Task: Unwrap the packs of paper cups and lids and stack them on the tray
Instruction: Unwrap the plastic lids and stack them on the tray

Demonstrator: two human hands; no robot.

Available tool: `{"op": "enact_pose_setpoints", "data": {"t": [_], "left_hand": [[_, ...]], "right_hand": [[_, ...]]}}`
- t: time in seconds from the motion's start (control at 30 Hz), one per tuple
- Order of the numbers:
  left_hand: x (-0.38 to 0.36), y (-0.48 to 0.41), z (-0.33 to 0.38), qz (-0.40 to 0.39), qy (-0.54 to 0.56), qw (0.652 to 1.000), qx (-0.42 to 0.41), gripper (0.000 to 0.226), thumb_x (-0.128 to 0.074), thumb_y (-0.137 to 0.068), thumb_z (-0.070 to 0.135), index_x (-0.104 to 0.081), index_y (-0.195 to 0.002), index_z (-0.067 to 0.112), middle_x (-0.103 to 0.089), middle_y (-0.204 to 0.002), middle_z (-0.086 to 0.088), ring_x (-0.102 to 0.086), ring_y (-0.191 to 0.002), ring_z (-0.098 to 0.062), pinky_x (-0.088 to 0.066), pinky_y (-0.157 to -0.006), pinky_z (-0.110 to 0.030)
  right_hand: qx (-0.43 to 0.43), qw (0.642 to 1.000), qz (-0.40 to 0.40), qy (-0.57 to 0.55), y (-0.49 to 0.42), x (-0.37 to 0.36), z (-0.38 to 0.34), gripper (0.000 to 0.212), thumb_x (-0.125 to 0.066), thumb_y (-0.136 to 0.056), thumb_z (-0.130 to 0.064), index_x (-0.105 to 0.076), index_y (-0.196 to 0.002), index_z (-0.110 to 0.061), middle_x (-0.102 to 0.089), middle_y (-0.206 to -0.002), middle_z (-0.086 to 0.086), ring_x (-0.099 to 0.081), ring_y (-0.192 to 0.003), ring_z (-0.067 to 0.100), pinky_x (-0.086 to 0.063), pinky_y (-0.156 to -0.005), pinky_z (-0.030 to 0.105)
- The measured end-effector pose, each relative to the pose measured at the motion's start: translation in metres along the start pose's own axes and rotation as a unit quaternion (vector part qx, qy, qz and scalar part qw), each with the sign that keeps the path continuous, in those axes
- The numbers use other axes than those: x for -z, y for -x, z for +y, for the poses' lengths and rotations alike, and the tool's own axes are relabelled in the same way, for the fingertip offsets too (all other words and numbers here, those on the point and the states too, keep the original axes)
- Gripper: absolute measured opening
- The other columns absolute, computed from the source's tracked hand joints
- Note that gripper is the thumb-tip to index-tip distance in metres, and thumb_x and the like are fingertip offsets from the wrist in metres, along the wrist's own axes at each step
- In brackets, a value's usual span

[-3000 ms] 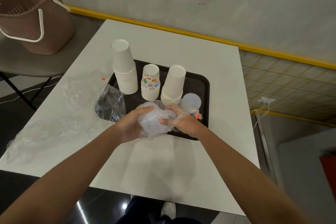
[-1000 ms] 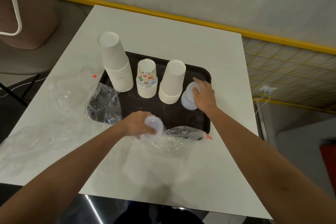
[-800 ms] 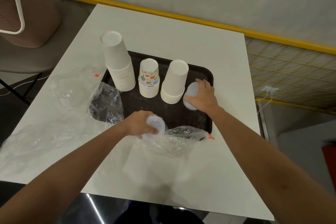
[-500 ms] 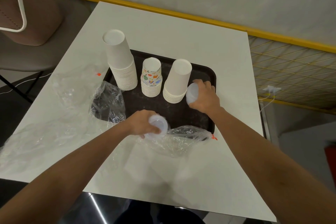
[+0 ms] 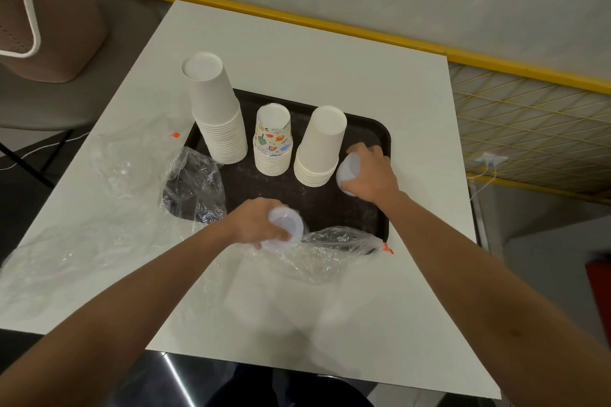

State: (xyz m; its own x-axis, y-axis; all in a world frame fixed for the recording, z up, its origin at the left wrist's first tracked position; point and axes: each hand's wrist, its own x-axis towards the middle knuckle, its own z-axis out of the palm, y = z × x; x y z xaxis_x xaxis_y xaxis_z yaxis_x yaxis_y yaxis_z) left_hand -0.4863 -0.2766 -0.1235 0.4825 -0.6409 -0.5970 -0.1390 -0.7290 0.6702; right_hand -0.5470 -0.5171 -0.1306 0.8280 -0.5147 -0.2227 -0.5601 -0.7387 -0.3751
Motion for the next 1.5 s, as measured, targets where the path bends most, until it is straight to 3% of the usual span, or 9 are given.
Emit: {"op": "enact_pose_setpoints", "data": {"t": [0.13,0.57,1.0,1.3,1.5], "left_hand": [[0.001,0.000,0.000,0.003,0.008,1.000,-0.002,0.055,-0.074,-0.079,0.023,-0.052,-0.129,0.017,-0.053,-0.112,-0.001,-0.060,-0.094,-0.020,-0.055,-0.051,-0.022],[0.001,0.000,-0.001,0.005,0.014,1.000,0.004,0.056,-0.074,-0.080,0.022,-0.051,-0.131,0.017,-0.052,-0.116,-0.001,-0.058,-0.096,-0.020,-0.056,-0.054,-0.022],[0.001,-0.003,0.001,-0.001,0.010,1.000,0.003,0.055,-0.074,-0.080,0.024,-0.052,-0.129,0.017,-0.053,-0.114,0.000,-0.059,-0.095,-0.020,-0.053,-0.050,-0.019],[0.002,-0.002,0.003,0.001,0.022,1.000,0.006,0.051,-0.074,-0.080,0.023,-0.054,-0.126,0.018,-0.052,-0.110,0.002,-0.058,-0.093,-0.019,-0.055,-0.051,-0.021],[0.002,-0.001,0.004,0.004,0.018,1.000,0.003,0.050,-0.074,-0.080,0.023,-0.054,-0.126,0.018,-0.052,-0.109,0.002,-0.058,-0.091,-0.018,-0.055,-0.051,-0.022]], "right_hand": [[0.000,1.000,-0.010,0.012,0.000,0.001,0.001,0.074,-0.078,-0.070,-0.033,-0.039,-0.133,-0.030,-0.035,-0.138,0.008,-0.039,-0.123,0.031,-0.043,-0.096,0.046],[0.001,0.995,-0.033,0.093,-0.005,0.005,-0.010,0.068,-0.077,-0.071,-0.034,-0.042,-0.128,-0.027,-0.037,-0.136,0.009,-0.036,-0.126,0.031,-0.046,-0.091,0.043],[0.008,0.994,-0.031,0.108,-0.009,0.002,-0.013,0.068,-0.076,-0.071,-0.035,-0.043,-0.130,-0.025,-0.039,-0.134,0.010,-0.036,-0.125,0.032,-0.047,-0.088,0.044],[-0.002,0.994,-0.025,0.104,-0.008,0.002,-0.012,0.070,-0.076,-0.073,-0.035,-0.040,-0.132,-0.026,-0.038,-0.137,0.009,-0.036,-0.127,0.031,-0.046,-0.093,0.045],[0.002,0.998,-0.020,0.059,-0.005,0.005,-0.007,0.087,-0.080,-0.065,-0.044,-0.034,-0.137,-0.030,-0.035,-0.140,0.007,-0.034,-0.129,0.031,-0.041,-0.099,0.048]]}}
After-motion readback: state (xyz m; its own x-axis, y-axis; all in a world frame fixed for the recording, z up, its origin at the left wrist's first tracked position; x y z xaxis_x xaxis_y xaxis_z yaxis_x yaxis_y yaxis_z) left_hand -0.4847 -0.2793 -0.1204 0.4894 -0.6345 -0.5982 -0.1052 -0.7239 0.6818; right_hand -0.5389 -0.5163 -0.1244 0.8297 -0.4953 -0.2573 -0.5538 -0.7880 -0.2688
